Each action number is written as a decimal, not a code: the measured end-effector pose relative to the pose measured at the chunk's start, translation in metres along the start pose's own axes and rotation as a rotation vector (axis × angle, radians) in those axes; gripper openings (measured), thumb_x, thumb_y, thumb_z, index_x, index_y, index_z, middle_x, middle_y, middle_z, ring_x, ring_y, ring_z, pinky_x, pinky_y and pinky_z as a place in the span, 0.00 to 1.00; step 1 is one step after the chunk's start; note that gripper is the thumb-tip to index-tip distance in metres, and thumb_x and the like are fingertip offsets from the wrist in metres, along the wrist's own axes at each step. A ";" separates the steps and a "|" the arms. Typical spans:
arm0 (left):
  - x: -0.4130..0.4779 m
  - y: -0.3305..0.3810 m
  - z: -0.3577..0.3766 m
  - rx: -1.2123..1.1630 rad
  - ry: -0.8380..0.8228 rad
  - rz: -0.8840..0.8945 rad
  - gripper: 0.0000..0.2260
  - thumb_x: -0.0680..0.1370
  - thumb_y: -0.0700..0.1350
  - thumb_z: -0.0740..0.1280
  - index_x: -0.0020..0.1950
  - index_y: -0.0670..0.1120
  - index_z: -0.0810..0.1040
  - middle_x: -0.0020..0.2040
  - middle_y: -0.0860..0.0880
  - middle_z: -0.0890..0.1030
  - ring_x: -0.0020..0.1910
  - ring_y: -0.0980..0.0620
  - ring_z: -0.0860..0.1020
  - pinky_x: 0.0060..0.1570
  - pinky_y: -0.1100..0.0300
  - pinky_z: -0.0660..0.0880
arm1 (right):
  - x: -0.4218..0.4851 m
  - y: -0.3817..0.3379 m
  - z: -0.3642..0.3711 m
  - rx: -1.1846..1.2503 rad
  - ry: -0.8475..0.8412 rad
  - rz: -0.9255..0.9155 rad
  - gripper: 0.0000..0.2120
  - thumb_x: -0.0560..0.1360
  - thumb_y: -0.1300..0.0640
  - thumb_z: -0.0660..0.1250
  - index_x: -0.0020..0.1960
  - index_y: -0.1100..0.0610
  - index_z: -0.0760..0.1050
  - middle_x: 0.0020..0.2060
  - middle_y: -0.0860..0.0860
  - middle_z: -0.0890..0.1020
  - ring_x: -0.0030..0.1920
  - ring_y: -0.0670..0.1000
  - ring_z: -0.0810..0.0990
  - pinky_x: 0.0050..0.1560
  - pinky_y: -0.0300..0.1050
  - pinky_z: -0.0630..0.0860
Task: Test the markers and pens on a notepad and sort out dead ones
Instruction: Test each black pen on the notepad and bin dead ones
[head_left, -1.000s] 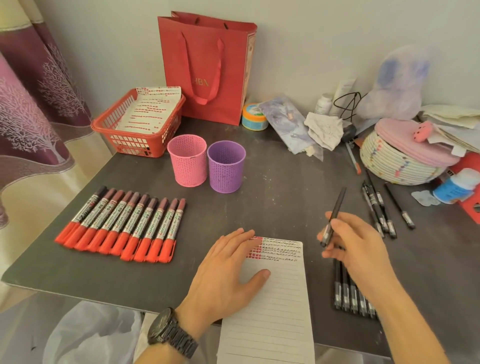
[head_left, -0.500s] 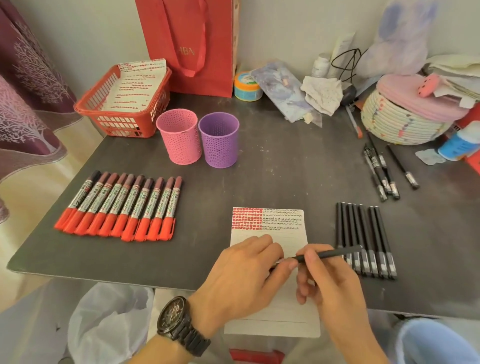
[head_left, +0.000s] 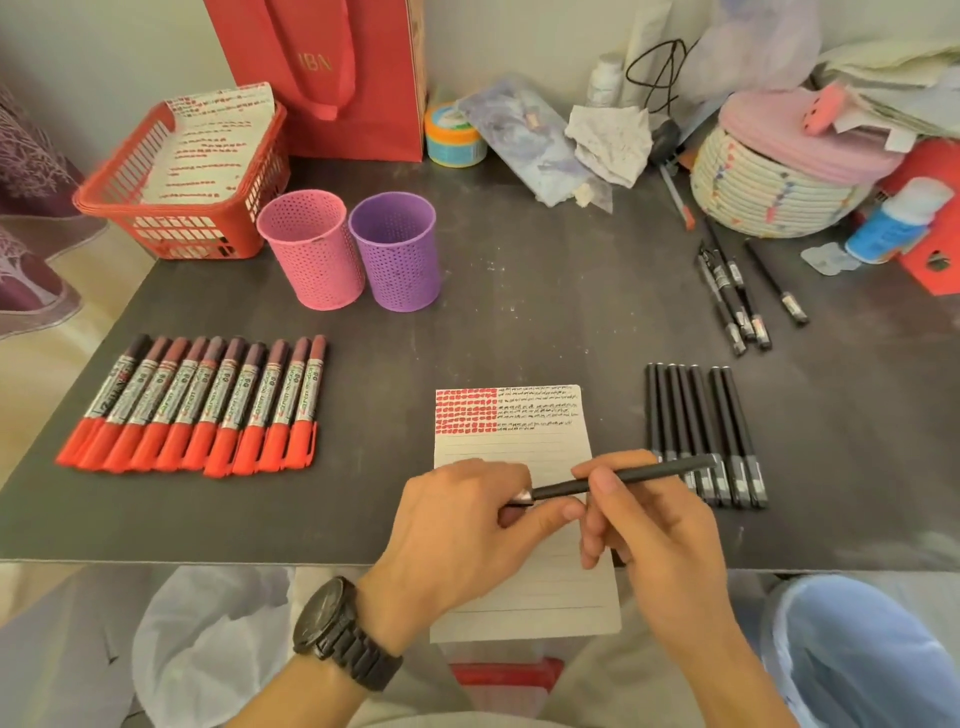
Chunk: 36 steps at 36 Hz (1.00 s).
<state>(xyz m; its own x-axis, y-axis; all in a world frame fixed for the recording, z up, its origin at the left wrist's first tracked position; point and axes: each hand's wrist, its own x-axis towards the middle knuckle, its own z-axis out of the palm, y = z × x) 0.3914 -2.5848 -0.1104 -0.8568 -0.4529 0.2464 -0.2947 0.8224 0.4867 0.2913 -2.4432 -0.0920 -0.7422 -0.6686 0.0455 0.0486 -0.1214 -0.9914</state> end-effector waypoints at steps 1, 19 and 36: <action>0.002 -0.001 0.000 0.017 0.027 0.039 0.27 0.76 0.74 0.53 0.33 0.52 0.61 0.28 0.57 0.65 0.30 0.56 0.65 0.27 0.60 0.67 | 0.001 0.000 -0.001 0.033 0.027 0.014 0.07 0.78 0.53 0.68 0.45 0.56 0.82 0.27 0.53 0.76 0.25 0.52 0.75 0.27 0.38 0.73; 0.009 -0.042 0.007 -0.020 -0.022 -0.092 0.27 0.75 0.61 0.68 0.72 0.54 0.68 0.45 0.64 0.68 0.71 0.64 0.65 0.63 0.71 0.60 | 0.061 0.013 0.013 -0.178 0.152 0.083 0.11 0.78 0.49 0.72 0.39 0.53 0.79 0.28 0.54 0.82 0.25 0.48 0.79 0.27 0.40 0.76; 0.002 -0.039 0.005 -0.061 0.033 -0.149 0.25 0.74 0.61 0.68 0.68 0.53 0.71 0.46 0.61 0.72 0.70 0.64 0.67 0.65 0.67 0.64 | 0.073 0.042 0.028 -0.534 0.209 -0.026 0.15 0.74 0.59 0.72 0.31 0.58 0.72 0.22 0.53 0.78 0.23 0.49 0.77 0.28 0.38 0.72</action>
<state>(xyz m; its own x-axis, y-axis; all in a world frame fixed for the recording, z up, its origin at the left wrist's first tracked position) 0.3991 -2.6164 -0.1331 -0.7910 -0.5801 0.1945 -0.3901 0.7231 0.5700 0.2578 -2.5182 -0.1268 -0.8575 -0.5047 0.0998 -0.2760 0.2876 -0.9171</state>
